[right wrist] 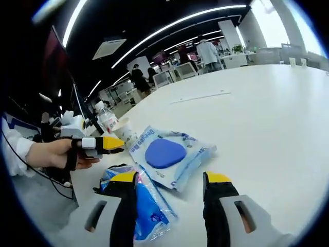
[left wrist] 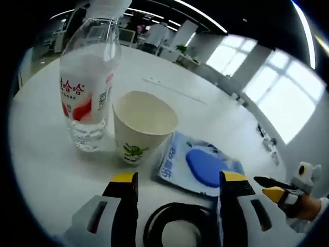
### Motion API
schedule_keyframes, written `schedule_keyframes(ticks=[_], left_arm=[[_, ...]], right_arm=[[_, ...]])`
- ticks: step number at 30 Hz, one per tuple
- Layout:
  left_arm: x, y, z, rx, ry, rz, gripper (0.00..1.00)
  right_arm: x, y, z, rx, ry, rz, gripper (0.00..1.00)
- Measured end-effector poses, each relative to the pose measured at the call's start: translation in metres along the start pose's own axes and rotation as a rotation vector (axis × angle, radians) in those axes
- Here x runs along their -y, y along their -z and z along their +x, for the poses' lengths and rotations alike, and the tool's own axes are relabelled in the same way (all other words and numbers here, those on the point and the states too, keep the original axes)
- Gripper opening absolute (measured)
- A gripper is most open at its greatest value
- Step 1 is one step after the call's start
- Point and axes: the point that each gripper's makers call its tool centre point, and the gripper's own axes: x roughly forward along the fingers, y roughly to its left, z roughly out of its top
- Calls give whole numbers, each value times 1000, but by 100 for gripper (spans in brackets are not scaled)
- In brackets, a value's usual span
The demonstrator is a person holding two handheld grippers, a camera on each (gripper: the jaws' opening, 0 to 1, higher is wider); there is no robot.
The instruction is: Arrange the tabletop items into an orderly group along one side of the table until the central work area is clear of visible clutter.
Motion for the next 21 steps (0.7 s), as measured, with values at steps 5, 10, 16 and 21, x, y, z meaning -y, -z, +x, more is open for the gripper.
schedule_keyframes(ticks=[5,10,16,21], left_arm=[[-4,0,6,4,-21,-2,55],[-1,2,12,4,-18,-12,55],[-4,4,16,19,-32,-45,47],[-6,4,19,33,-42,-65,39]], right_arm=[[8,11,12,-34,12,35,43],[12,15,19,-43,17,53,42],[18,21,24,-54,36,85,36],[15,22,30,-58,20,97,31]])
